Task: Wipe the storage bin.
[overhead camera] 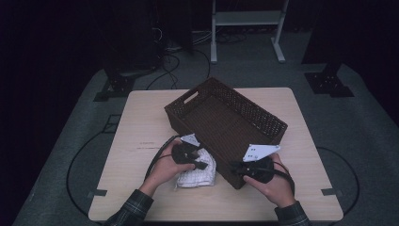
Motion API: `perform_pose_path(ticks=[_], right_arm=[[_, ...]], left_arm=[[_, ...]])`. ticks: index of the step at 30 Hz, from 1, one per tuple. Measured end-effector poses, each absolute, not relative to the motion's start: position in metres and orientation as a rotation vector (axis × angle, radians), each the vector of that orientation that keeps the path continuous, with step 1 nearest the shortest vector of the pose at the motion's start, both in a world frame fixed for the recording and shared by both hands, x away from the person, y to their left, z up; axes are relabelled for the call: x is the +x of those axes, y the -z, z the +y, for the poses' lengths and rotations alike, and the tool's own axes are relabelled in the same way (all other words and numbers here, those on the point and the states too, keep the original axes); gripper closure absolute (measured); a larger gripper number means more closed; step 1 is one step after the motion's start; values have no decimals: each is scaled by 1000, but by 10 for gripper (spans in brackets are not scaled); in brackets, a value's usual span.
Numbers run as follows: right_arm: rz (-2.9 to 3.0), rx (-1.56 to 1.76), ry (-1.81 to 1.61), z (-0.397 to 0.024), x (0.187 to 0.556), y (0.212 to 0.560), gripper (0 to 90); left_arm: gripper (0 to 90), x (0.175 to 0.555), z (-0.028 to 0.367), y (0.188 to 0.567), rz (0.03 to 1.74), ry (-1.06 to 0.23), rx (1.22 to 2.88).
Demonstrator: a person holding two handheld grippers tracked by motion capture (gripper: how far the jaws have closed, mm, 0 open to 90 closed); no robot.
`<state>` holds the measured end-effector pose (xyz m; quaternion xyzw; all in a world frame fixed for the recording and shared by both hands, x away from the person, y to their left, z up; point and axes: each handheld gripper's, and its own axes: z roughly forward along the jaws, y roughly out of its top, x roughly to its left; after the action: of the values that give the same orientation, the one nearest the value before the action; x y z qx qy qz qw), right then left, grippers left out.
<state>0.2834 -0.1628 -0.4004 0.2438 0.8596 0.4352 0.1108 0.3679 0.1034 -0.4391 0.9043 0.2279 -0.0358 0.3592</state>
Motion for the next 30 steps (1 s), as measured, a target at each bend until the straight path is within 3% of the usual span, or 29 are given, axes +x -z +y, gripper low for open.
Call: perform_pose_path(ticks=[22, 30], right_arm=[[2523, 705, -1284, -161, 285, 401, 763], [2524, 709, -1286, -160, 285, 401, 762]], left_arm=[[702, 346, 108, 386, 464, 21, 2202], [703, 350, 103, 398, 471, 54, 2245]])
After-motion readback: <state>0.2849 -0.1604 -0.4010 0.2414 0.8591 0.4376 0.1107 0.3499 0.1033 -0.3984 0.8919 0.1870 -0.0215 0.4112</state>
